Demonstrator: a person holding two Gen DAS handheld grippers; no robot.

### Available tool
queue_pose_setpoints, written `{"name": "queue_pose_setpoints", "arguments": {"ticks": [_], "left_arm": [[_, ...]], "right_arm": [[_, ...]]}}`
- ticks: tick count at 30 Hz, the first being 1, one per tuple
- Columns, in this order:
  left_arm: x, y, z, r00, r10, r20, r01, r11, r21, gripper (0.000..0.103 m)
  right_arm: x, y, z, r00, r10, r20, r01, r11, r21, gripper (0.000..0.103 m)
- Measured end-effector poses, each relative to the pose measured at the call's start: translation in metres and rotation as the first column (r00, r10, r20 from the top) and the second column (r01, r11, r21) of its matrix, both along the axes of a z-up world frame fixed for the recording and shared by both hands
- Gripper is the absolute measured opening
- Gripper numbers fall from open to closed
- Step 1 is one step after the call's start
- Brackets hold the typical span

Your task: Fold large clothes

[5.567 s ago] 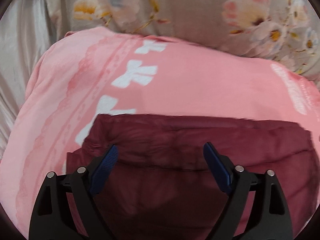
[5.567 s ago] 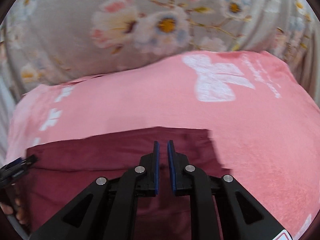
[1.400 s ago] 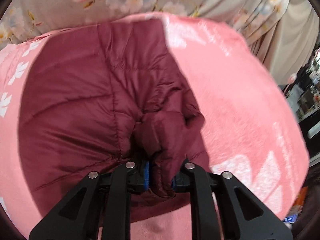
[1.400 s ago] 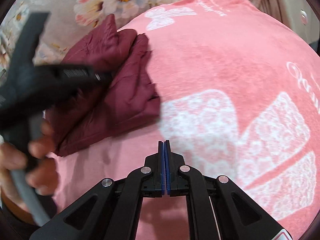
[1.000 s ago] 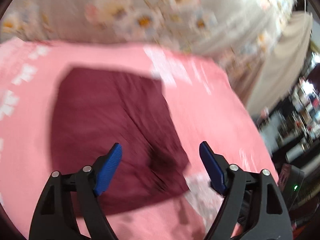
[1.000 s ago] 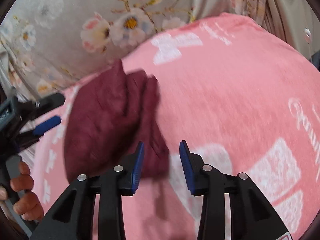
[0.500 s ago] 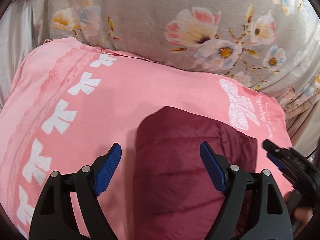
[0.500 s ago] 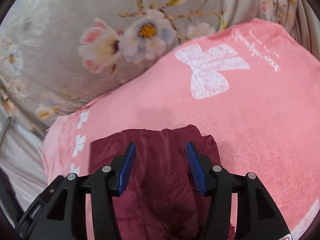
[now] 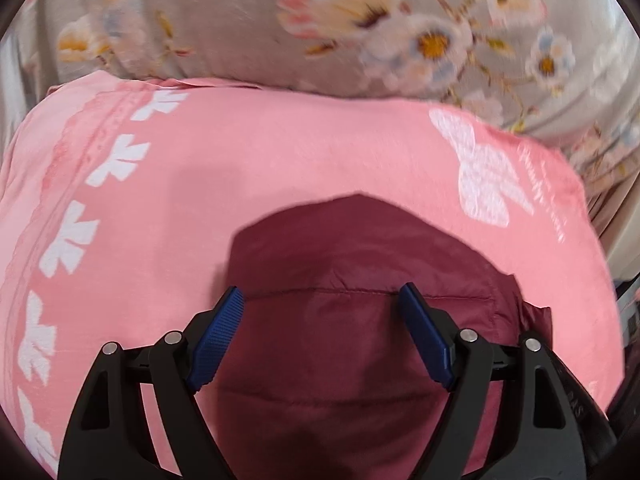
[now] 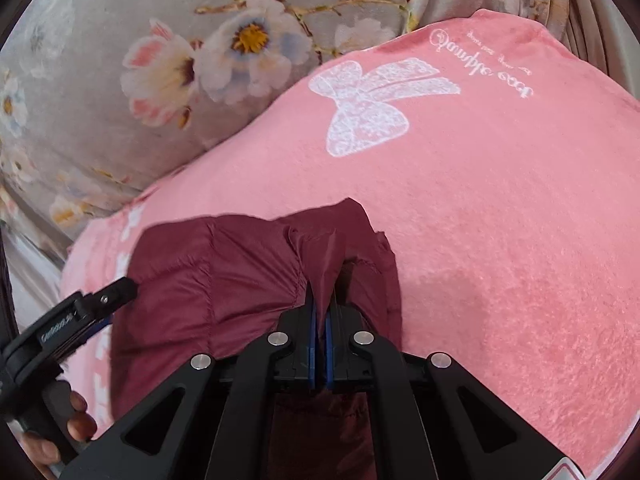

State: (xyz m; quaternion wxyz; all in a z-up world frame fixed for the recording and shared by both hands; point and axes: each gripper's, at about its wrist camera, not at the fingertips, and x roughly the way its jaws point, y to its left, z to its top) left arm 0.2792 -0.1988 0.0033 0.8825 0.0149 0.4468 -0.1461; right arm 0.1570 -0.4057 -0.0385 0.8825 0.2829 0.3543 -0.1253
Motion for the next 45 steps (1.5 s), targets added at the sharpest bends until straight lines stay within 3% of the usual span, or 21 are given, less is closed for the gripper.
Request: {"name": "queue_pose_setpoints", "arguments": {"ticks": [5, 9, 20, 45], "left_arm": [[-0.001, -0.017, -0.018, 1.0, -0.002, 0.027, 0.001, 0.999, 0.052, 0.078], [0.0, -0.021, -0.029, 0.999, 0.0, 0.038, -0.002, 0.998, 0.062, 0.082], [-0.004, -0.031, -0.046, 0.993, 0.015, 0.12, -0.029, 0.993, 0.113, 0.092], [-0.01, -0.039, -0.057, 0.98, 0.027, 0.197, -0.06, 0.985, 0.162, 0.096]], "right_arm": [[0.001, 0.001, -0.018, 1.0, 0.003, -0.009, -0.003, 0.999, -0.053, 0.003], [0.002, -0.001, -0.031, 1.0, -0.001, 0.015, 0.001, 0.999, -0.041, 0.003], [0.004, 0.011, -0.039, 0.999, -0.004, 0.04, 0.01, 0.988, -0.151, 0.003], [0.002, 0.009, -0.043, 0.998, -0.003, 0.058, 0.01, 0.991, -0.134, 0.003]]}}
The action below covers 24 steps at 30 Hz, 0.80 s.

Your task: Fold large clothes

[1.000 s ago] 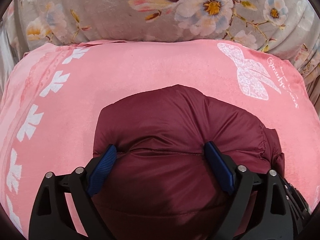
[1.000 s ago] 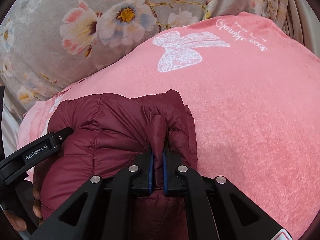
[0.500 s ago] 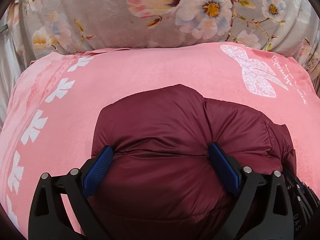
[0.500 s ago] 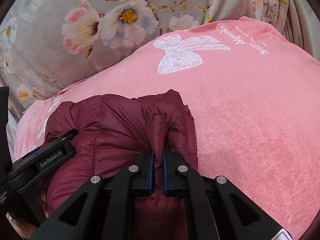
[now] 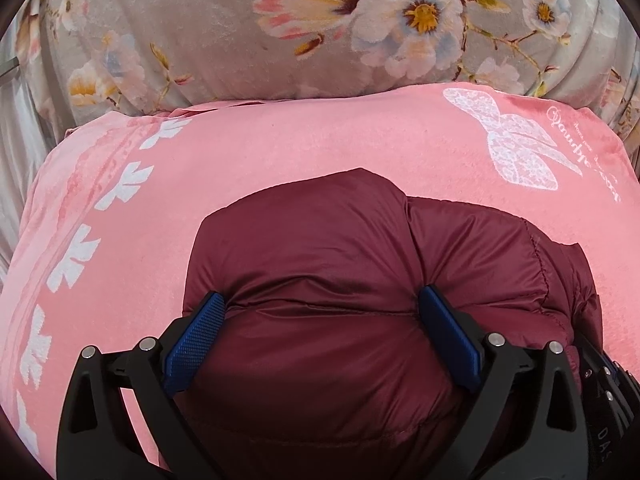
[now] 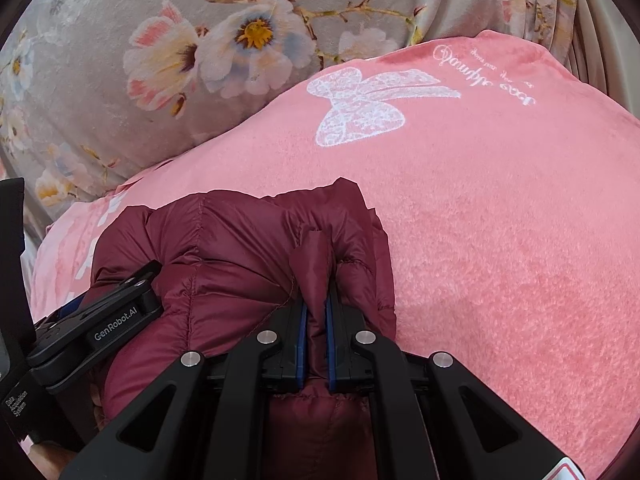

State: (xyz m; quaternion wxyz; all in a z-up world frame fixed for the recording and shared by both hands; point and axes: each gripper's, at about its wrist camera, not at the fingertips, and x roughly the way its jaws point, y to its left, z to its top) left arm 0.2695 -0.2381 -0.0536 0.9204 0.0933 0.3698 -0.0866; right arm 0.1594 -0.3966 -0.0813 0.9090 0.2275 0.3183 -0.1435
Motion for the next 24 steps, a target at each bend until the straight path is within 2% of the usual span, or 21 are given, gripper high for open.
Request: {"name": "queue_pose_setpoints", "arguments": {"ticks": [7, 14, 18, 19, 21, 24], "left_arm": [[0.0, 0.0, -0.001, 1.0, 0.0, 0.005, 0.0, 1.0, 0.006, 0.096], [0.0, 0.002, -0.002, 1.0, -0.004, 0.0, 0.004, 1.0, -0.01, 0.097], [-0.005, 0.013, 0.003, 0.999, -0.028, -0.038, 0.026, 0.999, -0.048, 0.097], [-0.009, 0.017, 0.006, 0.998, -0.033, -0.048, 0.03, 0.998, -0.055, 0.097], [-0.023, 0.03, 0.016, 0.996, -0.047, -0.075, 0.04, 0.995, -0.093, 0.097], [-0.052, 0.052, 0.031, 0.989, -0.1, -0.114, 0.082, 0.985, -0.15, 0.096]], "right_arm": [[-0.001, 0.0, 0.0, 1.0, 0.001, 0.002, -0.001, 1.0, 0.005, 0.003], [-0.002, -0.008, -0.002, 1.0, 0.015, 0.025, -0.016, 0.998, 0.056, 0.005], [-0.011, -0.021, 0.0, 0.998, 0.045, 0.031, -0.049, 0.987, 0.152, 0.007], [-0.017, -0.022, 0.004, 0.999, 0.045, 0.021, -0.048, 0.987, 0.153, 0.009], [-0.038, -0.021, 0.019, 0.999, 0.029, 0.017, -0.031, 0.99, 0.136, 0.029], [-0.079, -0.014, 0.038, 0.999, 0.039, 0.027, -0.042, 0.993, 0.106, 0.031]]}}
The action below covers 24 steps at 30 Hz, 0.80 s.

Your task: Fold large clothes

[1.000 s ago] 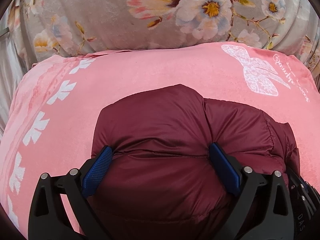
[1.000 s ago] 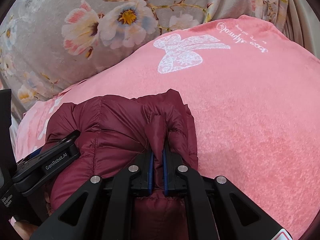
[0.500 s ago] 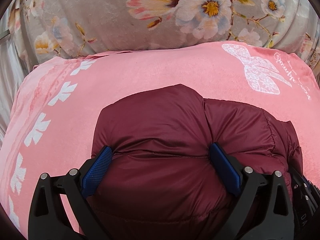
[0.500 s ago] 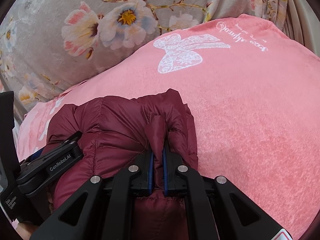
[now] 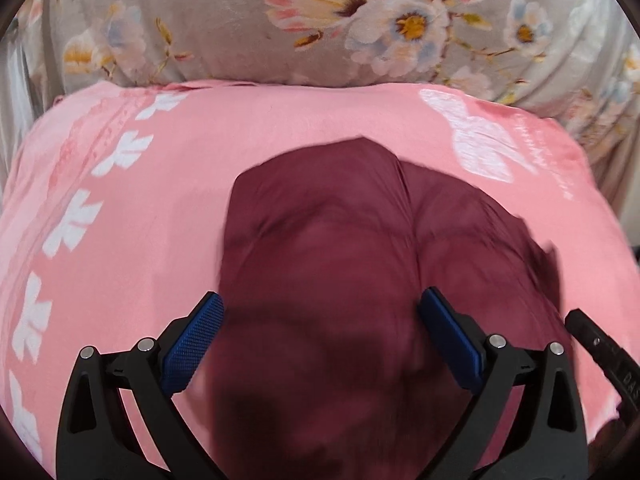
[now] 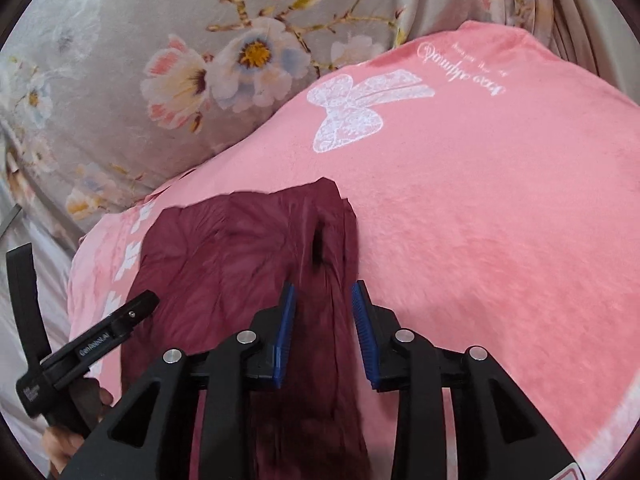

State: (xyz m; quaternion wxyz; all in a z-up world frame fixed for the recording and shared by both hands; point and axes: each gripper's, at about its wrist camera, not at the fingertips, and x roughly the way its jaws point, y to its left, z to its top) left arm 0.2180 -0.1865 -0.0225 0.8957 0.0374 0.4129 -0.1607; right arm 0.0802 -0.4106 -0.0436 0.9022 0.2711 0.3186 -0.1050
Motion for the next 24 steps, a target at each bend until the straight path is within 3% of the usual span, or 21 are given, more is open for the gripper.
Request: {"name": "queue_pose_setpoints", "arguments": {"ticks": [4, 8, 12, 14, 16, 17, 19, 22, 24], "left_arm": [[-0.042, 0.034, 0.005, 0.992, -0.075, -0.097, 0.065, 0.993, -0.095, 0.097], [-0.073, 0.056, -0.011, 0.979, -0.09, -0.186, 0.072, 0.993, -0.097, 0.097], [-0.081, 0.075, -0.031, 0.961, -0.051, -0.273, 0.01, 0.989, -0.148, 0.096], [-0.077, 0.087, -0.04, 0.951, -0.005, -0.31, -0.052, 0.983, -0.174, 0.096], [-0.074, 0.091, -0.045, 0.946, 0.001, -0.323, -0.061, 0.982, -0.177, 0.09], [-0.074, 0.091, -0.046, 0.946, -0.008, -0.325, -0.052, 0.983, -0.174, 0.087], [-0.077, 0.087, -0.043, 0.951, -0.023, -0.309, -0.023, 0.989, -0.144, 0.077], [-0.083, 0.08, -0.034, 0.96, -0.043, -0.278, 0.019, 0.996, -0.09, 0.07], [-0.087, 0.076, -0.033, 0.963, -0.053, -0.263, 0.039, 0.997, -0.06, 0.07]], "right_arm": [[-0.052, 0.013, 0.001, 1.0, 0.027, -0.012, -0.027, 0.999, 0.023, 0.032], [-0.073, 0.032, -0.01, 0.996, 0.081, -0.035, -0.079, 0.996, 0.052, 0.033], [-0.074, 0.037, -0.019, 0.999, 0.024, -0.035, -0.022, 0.999, 0.049, 0.047], [-0.072, 0.034, -0.026, 0.999, -0.009, -0.053, 0.012, 0.998, 0.054, 0.048], [-0.068, 0.033, -0.033, 0.998, 0.019, -0.059, -0.012, 0.993, 0.115, 0.028], [-0.068, 0.033, -0.034, 0.998, 0.043, -0.044, -0.035, 0.986, 0.162, 0.009], [-0.077, 0.034, -0.025, 0.999, 0.034, 0.002, -0.034, 0.981, 0.19, 0.005], [-0.103, 0.035, 0.0, 0.993, 0.028, 0.114, -0.051, 0.978, 0.201, 0.003], [-0.11, 0.042, 0.004, 0.995, 0.033, 0.096, -0.047, 0.987, 0.153, 0.003]]}}
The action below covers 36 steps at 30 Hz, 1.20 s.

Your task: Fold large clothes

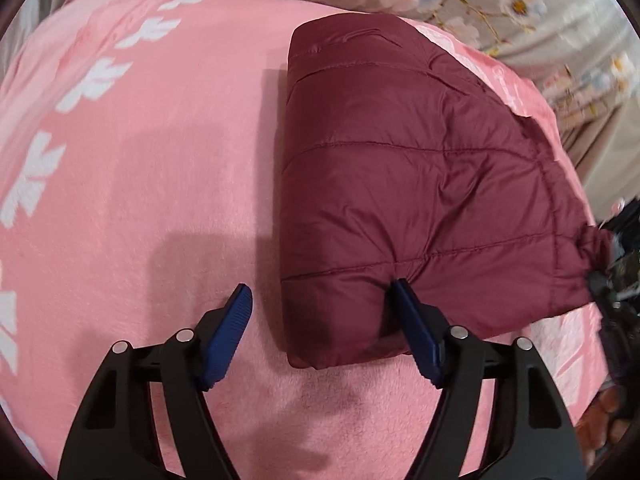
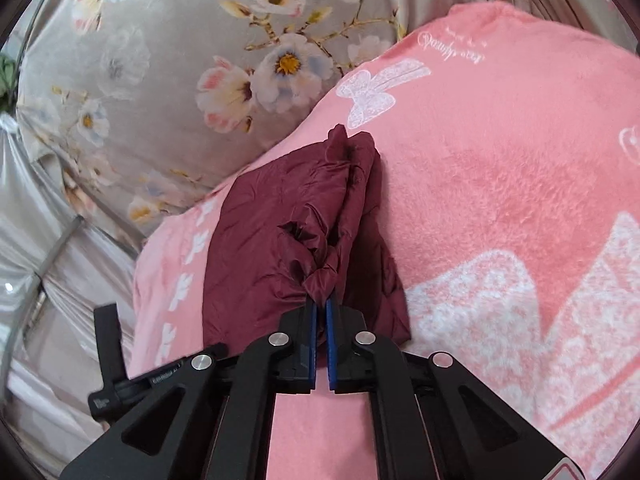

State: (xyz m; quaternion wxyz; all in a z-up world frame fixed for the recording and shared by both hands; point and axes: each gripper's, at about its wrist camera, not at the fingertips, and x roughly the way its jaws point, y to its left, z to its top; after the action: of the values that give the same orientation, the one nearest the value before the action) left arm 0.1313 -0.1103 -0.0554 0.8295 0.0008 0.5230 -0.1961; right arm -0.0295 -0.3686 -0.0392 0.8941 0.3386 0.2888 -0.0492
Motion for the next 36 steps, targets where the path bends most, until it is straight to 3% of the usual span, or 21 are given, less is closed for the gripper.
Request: {"name": "queue_pose_setpoints", "arguments": {"ticks": [2, 5, 10, 11, 12, 17, 19, 21, 23, 27, 32, 36], "left_arm": [[-0.002, 0.0, -0.002, 1.0, -0.007, 0.013, 0.007, 1.0, 0.024, 0.07], [-0.001, -0.003, -0.009, 1.0, 0.002, -0.011, -0.001, 1.0, 0.018, 0.071], [0.0, -0.006, -0.009, 1.0, 0.007, 0.022, -0.008, 0.998, 0.064, 0.079], [-0.001, -0.006, -0.006, 0.999, 0.007, 0.031, -0.009, 0.997, 0.071, 0.079], [-0.002, -0.006, -0.002, 0.999, 0.004, 0.048, -0.008, 0.997, 0.082, 0.079], [-0.009, -0.002, 0.028, 0.994, -0.006, 0.113, -0.002, 0.997, 0.073, 0.078], [-0.002, -0.002, 0.042, 0.991, 0.006, 0.133, -0.014, 0.998, 0.057, 0.088], [0.011, -0.005, 0.056, 0.987, 0.02, 0.16, -0.028, 0.998, 0.049, 0.091], [0.025, -0.011, 0.062, 0.984, 0.035, 0.176, -0.047, 0.997, 0.066, 0.092], [0.062, -0.027, 0.063, 0.987, 0.055, 0.154, -0.068, 0.994, 0.081, 0.092], [0.088, -0.038, 0.052, 0.991, 0.081, 0.105, -0.088, 0.994, 0.067, 0.092], [0.099, -0.039, 0.044, 0.993, 0.095, 0.063, -0.097, 0.995, 0.024, 0.093]], "right_arm": [[0.011, 0.008, -0.016, 0.992, -0.018, -0.127, 0.002, 0.992, -0.124, 0.003], [0.025, 0.007, -0.054, 0.972, -0.024, -0.235, 0.001, 0.995, -0.098, 0.003], [0.029, 0.003, -0.055, 0.972, -0.007, -0.233, -0.014, 0.996, -0.09, 0.004], [0.027, 0.0, -0.052, 0.974, -0.002, -0.228, -0.015, 0.997, -0.074, 0.01], [0.021, -0.005, -0.046, 0.977, -0.003, -0.215, -0.01, 0.998, -0.056, 0.015], [-0.003, -0.027, -0.017, 0.99, -0.051, -0.134, 0.048, 0.999, -0.022, 0.016], [-0.002, -0.039, -0.007, 0.991, -0.066, -0.118, 0.063, 0.998, -0.024, 0.018], [0.005, -0.051, -0.001, 0.991, -0.075, -0.111, 0.075, 0.997, -0.007, 0.033], [0.023, -0.065, 0.002, 0.987, -0.079, -0.137, 0.081, 0.997, 0.007, 0.041], [0.066, -0.081, -0.004, 0.979, -0.036, -0.2, 0.041, 0.999, 0.019, 0.049], [0.111, -0.082, -0.027, 0.961, 0.034, -0.275, -0.01, 0.996, 0.085, 0.05], [0.126, -0.073, -0.04, 0.958, 0.083, -0.275, -0.043, 0.988, 0.147, 0.051]]}}
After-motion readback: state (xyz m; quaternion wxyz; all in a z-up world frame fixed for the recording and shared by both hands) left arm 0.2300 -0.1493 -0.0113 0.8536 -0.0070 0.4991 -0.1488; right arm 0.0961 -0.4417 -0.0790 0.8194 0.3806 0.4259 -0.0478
